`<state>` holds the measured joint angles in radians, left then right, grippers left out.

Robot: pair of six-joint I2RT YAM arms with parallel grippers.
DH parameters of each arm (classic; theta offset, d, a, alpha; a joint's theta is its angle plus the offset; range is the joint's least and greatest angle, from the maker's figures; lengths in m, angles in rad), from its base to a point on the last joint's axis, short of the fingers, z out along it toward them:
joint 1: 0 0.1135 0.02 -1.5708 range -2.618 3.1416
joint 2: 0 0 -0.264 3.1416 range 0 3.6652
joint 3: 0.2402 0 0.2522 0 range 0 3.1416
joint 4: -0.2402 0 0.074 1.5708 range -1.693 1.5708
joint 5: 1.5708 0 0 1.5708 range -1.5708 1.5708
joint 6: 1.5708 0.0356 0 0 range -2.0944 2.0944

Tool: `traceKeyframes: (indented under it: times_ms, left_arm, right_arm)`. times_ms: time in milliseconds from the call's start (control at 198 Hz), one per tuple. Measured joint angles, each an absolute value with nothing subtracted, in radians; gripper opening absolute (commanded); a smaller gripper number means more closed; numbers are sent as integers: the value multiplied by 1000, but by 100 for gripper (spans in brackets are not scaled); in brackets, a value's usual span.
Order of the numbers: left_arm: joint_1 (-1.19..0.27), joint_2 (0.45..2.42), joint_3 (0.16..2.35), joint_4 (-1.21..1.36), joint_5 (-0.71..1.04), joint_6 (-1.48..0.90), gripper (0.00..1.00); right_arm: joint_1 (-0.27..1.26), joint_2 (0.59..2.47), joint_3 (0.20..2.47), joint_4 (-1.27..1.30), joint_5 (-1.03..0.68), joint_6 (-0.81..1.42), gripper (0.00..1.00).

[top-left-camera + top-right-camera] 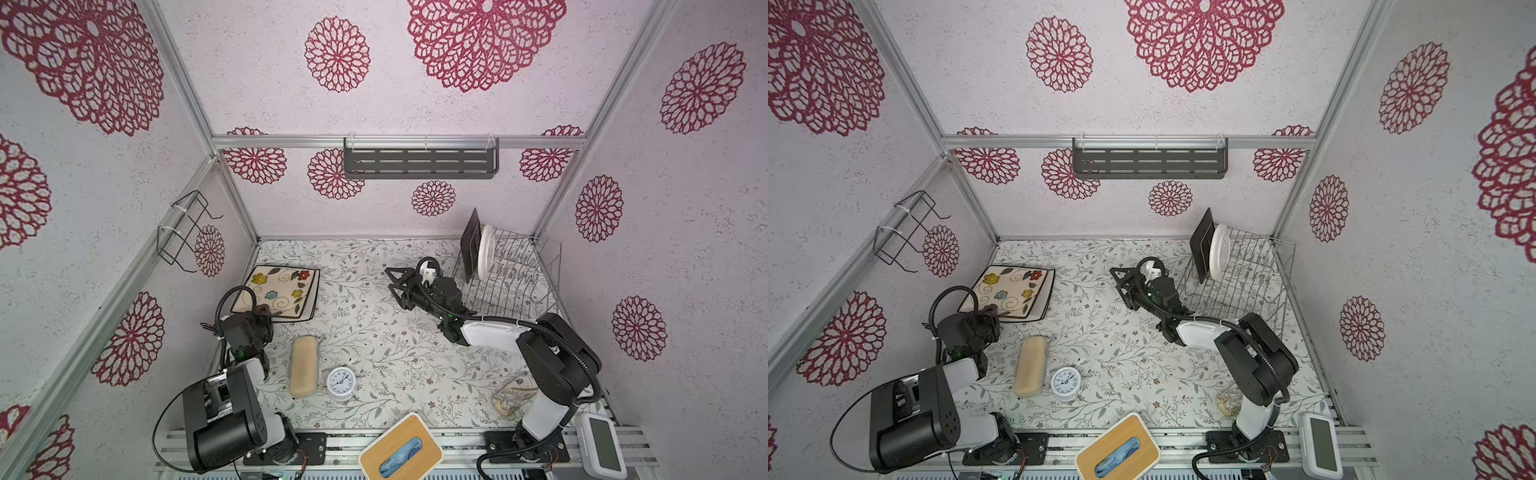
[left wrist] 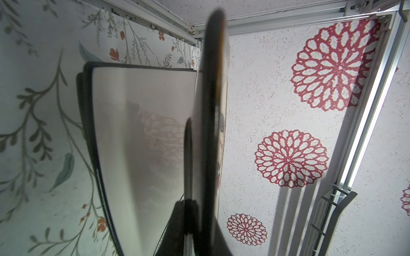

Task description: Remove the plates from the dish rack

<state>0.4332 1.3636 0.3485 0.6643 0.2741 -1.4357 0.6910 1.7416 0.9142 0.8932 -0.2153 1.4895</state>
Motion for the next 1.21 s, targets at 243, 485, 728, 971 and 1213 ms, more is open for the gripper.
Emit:
traceKeyframes:
  times_ms: [243, 485, 728, 971, 1213]
  left_arm:
    - [433, 1444, 348, 707, 274, -1434, 0]
    - [434, 1500, 348, 722, 272, -1441, 0]
    - [434, 1501, 348, 723, 267, -1440, 0]
    - [434, 1501, 348, 718, 252, -1432, 0]
    - [434, 1501, 348, 711, 253, -1423, 0]
  right_arm:
    - [691, 1755, 920, 900, -216, 1496, 77]
    - [692, 1775, 932, 905, -220, 1506, 77]
    - [697, 1779, 933, 909, -225, 1513, 76]
    - [697, 1779, 933, 914, -226, 1520, 76]
    - [697, 1780, 933, 916, -233, 1521, 76]
